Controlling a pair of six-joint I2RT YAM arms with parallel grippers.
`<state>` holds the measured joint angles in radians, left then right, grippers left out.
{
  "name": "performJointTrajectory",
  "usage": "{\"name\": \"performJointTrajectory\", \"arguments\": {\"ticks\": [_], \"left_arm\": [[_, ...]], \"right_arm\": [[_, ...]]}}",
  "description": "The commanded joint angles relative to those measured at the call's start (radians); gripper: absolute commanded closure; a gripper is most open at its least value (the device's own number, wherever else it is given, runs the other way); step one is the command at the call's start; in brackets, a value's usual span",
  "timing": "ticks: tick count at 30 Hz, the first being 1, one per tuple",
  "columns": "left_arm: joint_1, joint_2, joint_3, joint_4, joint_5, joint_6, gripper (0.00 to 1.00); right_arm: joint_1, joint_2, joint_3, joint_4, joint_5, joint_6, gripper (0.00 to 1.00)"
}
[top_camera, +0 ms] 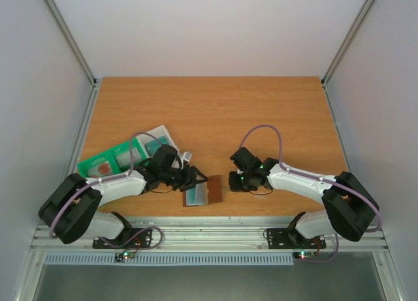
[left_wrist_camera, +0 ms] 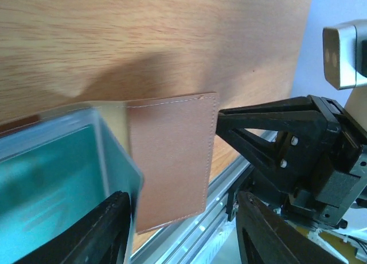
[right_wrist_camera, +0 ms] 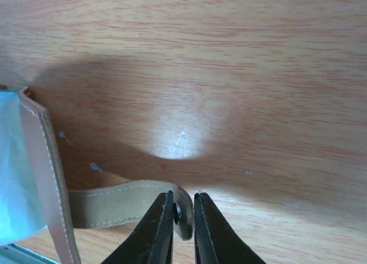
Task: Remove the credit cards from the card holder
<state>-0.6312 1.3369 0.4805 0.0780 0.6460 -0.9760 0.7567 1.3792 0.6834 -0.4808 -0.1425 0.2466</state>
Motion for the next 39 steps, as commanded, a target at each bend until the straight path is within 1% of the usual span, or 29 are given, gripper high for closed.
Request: {"name": "performJointTrajectory", "arguments": {"ticks": [1, 3, 6, 8, 13, 15, 17, 19, 22, 24, 27, 29, 30, 32, 33, 35, 37, 39], "left_arm": [[-0.048, 0.08, 0.067, 0.152, 0.017, -0.053, 0.5], [-0.068, 0.117, 0.089, 0.163, 0.016, -0.057, 0.52], [-0.101, 0.163, 0.124, 0.174, 0.003, -0.064, 0.61], [-0.121, 0.196, 0.153, 0.163, -0.001, -0.06, 0.65], [-0.14, 0.273, 0.19, 0.135, -0.034, -0.031, 0.69], [-0.139, 0.292, 0.195, 0.107, -0.087, -0.007, 0.71], [-0.139, 0.306, 0.198, 0.079, -0.132, 0.037, 0.72], [-0.14, 0.324, 0.203, 0.097, -0.125, 0.046, 0.72], [-0.14, 0.346, 0.204, 0.143, -0.095, 0.022, 0.72], [-0.139, 0.352, 0.202, 0.156, -0.092, 0.009, 0.74], [-0.139, 0.299, 0.167, 0.183, -0.128, -0.027, 0.76], [-0.138, 0.225, 0.142, 0.191, -0.155, -0.058, 0.75], [-0.137, 0.183, 0.145, 0.151, -0.182, -0.06, 0.73], [-0.137, 0.103, 0.167, 0.005, -0.243, -0.039, 0.69], [-0.138, 0.066, 0.173, -0.104, -0.277, -0.011, 0.68], [-0.137, -0.008, 0.171, -0.221, -0.351, 0.02, 0.67], [-0.136, -0.073, 0.152, -0.309, -0.417, 0.038, 0.67], [-0.136, -0.132, 0.124, -0.354, -0.449, 0.043, 0.67]], "right_arm": [[-0.005, -0.035, 0.028, -0.037, 0.031, -0.011, 0.83], [-0.005, -0.067, 0.027, -0.058, 0.019, -0.01, 0.79], [-0.004, -0.118, 0.027, -0.092, -0.008, -0.022, 0.73], [-0.003, -0.153, 0.024, -0.106, -0.039, -0.032, 0.7], [0.002, -0.233, 0.04, -0.142, -0.113, -0.041, 0.68], [0.014, -0.255, 0.03, -0.107, -0.152, -0.023, 0.67], [0.023, -0.258, -0.003, -0.027, -0.199, 0.021, 0.68], [0.042, -0.255, -0.027, 0.041, -0.218, 0.068, 0.7], [0.098, -0.252, -0.025, 0.107, -0.191, 0.109, 0.7], [0.132, -0.22, -0.016, 0.15, -0.177, 0.131, 0.7], [0.156, -0.136, -0.02, 0.211, -0.161, 0.164, 0.73], [0.164, -0.092, -0.047, 0.269, -0.136, 0.178, 0.76], [0.165, -0.065, -0.063, 0.299, -0.134, 0.19, 0.77], [0.165, -0.013, -0.084, 0.347, -0.153, 0.196, 0.78], [0.165, 0.013, -0.089, 0.364, -0.159, 0.198, 0.78], [0.165, 0.057, -0.087, 0.361, -0.151, 0.191, 0.79], [0.165, 0.093, -0.084, 0.341, -0.131, 0.181, 0.8], [0.165, 0.109, -0.094, 0.334, -0.108, 0.182, 0.81]]}}
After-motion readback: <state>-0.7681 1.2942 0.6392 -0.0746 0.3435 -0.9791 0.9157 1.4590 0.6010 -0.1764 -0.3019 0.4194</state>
